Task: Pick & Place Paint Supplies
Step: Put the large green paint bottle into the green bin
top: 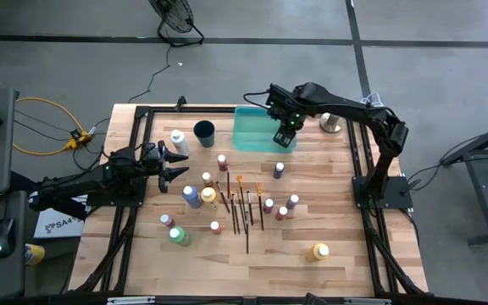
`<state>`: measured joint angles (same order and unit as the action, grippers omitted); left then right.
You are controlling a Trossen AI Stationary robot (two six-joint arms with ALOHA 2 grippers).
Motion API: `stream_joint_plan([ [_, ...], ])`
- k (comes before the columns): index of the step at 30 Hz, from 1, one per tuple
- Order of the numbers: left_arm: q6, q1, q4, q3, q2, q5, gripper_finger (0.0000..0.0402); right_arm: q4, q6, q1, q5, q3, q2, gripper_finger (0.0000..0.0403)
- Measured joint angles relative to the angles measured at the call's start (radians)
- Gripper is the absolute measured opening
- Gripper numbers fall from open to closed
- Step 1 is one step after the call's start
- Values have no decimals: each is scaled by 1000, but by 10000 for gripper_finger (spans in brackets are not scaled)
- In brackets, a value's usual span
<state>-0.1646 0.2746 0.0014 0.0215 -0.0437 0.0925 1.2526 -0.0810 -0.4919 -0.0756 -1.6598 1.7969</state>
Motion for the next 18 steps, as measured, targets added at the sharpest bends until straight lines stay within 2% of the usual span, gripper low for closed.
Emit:
stream_joint_plan([
  [8,0,0,0,0,0,0,194,-25,-1,-8,-2,42,-1,129],
  [15,0,0,0,0,0,0,194,-34,-1,-9,-1,51,-3,118],
  [18,0,0,0,0,0,0,194,-33,-4,-9,-2,52,-3,137],
])
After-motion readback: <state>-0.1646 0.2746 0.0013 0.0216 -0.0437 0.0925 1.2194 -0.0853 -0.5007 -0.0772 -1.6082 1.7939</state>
